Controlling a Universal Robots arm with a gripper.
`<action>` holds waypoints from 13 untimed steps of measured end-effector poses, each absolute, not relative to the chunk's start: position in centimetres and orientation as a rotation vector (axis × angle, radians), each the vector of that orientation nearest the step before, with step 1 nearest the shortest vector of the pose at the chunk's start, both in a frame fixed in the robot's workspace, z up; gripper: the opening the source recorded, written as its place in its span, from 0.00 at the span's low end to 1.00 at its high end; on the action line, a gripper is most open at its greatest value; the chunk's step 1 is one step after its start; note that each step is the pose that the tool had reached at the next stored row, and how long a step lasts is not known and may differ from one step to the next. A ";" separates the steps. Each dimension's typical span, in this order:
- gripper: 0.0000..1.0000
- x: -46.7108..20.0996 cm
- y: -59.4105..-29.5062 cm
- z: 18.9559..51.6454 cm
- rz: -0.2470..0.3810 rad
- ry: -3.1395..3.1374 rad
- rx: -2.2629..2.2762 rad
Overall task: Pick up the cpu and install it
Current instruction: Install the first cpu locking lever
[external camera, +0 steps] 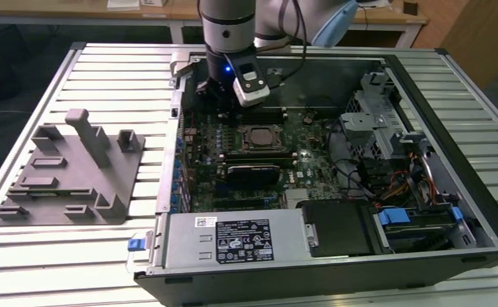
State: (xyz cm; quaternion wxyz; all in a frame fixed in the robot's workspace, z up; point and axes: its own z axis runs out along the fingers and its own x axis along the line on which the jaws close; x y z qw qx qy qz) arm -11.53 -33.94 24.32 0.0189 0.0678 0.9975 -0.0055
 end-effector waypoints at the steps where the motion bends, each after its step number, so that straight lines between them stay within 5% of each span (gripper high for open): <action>1: 0.11 -11.8 -33.9 24.3 -0.014 3.097 0.210; 5: 0.11 -12.6 -33.9 24.3 0.032 3.099 0.211; 13: 0.11 -12.7 -34.0 24.3 0.239 3.099 0.215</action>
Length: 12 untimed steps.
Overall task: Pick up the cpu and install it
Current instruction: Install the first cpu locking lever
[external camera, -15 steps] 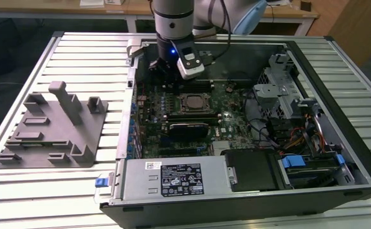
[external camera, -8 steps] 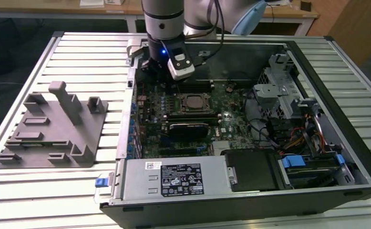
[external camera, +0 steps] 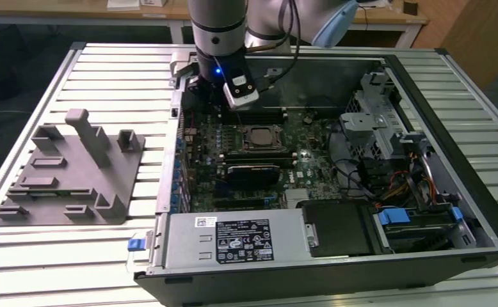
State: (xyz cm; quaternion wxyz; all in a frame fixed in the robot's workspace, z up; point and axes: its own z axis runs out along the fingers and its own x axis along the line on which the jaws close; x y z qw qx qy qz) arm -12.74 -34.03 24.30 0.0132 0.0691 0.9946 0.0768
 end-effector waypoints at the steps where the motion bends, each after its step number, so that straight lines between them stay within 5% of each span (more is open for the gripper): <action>1: 0.11 -12.7 -34.0 24.3 0.261 3.098 0.216; 12: 0.11 -12.3 -34.0 24.3 0.314 3.095 0.216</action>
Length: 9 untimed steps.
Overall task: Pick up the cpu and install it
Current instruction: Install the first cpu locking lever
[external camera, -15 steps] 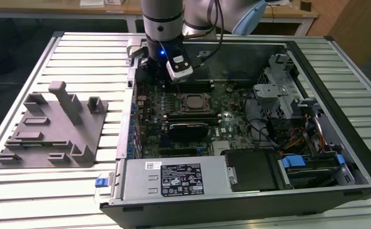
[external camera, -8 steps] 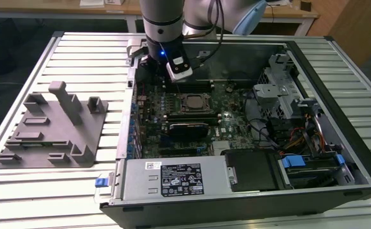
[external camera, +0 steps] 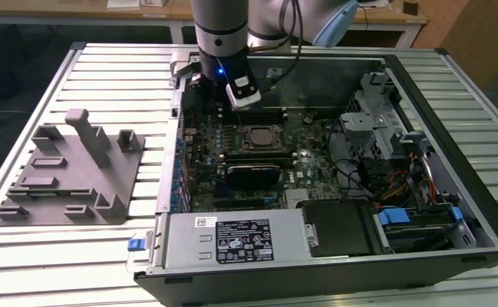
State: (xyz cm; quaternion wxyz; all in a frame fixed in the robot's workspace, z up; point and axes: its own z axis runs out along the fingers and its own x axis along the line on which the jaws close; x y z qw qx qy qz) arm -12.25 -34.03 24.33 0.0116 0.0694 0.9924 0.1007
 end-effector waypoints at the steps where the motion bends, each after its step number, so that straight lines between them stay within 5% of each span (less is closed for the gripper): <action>1: 0.11 -12.1 -34.0 24.3 0.318 3.095 0.216; 9: 0.11 -10.0 -34.0 24.3 0.325 3.095 0.217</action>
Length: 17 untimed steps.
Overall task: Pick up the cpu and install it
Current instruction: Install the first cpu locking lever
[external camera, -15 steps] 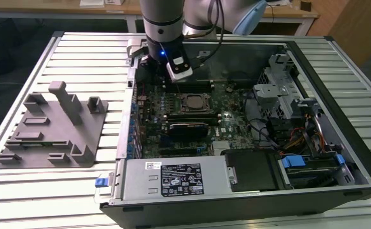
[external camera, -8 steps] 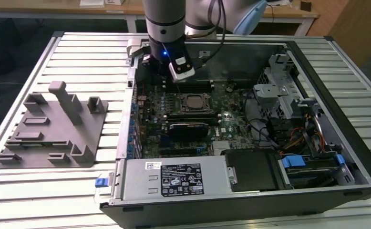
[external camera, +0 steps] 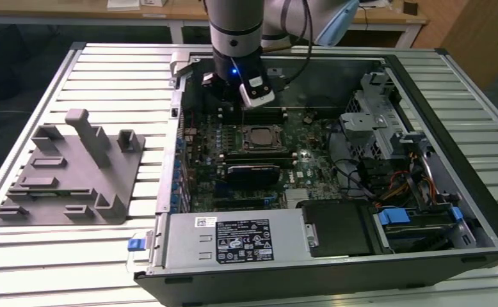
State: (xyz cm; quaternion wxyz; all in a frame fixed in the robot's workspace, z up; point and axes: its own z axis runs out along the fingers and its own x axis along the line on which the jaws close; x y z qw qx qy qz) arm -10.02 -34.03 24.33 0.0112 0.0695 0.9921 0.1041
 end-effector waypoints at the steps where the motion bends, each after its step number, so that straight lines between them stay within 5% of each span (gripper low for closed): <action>1: 0.11 -9.8 -34.0 24.3 0.325 3.095 0.217; 17: 0.11 -7.7 -34.0 24.1 0.321 3.094 0.221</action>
